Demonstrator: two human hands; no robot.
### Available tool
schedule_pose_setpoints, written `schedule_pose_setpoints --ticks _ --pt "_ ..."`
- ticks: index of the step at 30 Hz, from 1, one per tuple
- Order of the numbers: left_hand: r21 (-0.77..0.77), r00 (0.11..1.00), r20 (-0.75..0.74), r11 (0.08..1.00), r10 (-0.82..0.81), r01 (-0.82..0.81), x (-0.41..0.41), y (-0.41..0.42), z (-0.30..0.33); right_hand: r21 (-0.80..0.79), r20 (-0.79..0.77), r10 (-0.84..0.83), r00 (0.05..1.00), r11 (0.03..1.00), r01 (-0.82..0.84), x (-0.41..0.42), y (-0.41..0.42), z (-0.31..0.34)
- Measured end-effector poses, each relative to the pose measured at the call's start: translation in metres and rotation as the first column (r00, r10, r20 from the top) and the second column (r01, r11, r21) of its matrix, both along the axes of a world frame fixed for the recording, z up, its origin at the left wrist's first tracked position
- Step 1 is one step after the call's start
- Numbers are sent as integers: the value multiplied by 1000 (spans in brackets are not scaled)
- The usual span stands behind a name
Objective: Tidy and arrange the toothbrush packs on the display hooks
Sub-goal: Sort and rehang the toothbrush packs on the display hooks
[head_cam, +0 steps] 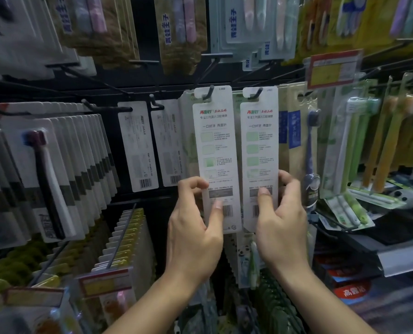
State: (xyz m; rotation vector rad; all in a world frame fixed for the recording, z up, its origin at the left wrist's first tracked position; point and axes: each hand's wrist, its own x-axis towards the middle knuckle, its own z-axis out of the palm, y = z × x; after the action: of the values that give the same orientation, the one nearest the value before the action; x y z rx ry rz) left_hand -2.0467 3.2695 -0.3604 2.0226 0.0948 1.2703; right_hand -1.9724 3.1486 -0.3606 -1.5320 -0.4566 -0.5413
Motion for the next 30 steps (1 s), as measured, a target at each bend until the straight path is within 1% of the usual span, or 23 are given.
schedule_pose_setpoints --ticks 3,6,10,13,17,21,24,26,28,30 --pt "58 1000 -12 998 22 -22 -1 3 -4 -5 -14 -11 1000 1000 11 0 1 -1" --pt "127 999 11 991 41 -42 -2 6 -6 10 -6 -24 1000 1000 24 -2 1 -1" --pt "200 996 63 977 58 -70 -4 11 -6 -9 49 -83 995 996 84 -6 1 1" --pt "213 993 99 973 71 -91 -7 16 -7 -14 101 -130 986 991 132 -10 2 2" --pt "185 986 140 976 85 -110 -11 23 -7 -9 156 -153 976 988 157 -12 5 3" --pt "141 981 162 981 107 -130 -18 33 -4 60 251 -200 947 980 191 -14 10 5" --pt "93 977 174 986 120 -138 -24 39 1 107 353 -255 900 967 232 -21 15 9" --pt "51 974 182 988 134 -146 -27 43 5 116 447 -273 852 962 247 -28 20 11" --pt "6 972 179 988 151 -154 -30 47 10 94 544 -258 799 964 247 -39 26 12" --pt "-23 974 166 988 157 -155 -33 53 13 62 594 -173 786 983 170 -52 36 11"
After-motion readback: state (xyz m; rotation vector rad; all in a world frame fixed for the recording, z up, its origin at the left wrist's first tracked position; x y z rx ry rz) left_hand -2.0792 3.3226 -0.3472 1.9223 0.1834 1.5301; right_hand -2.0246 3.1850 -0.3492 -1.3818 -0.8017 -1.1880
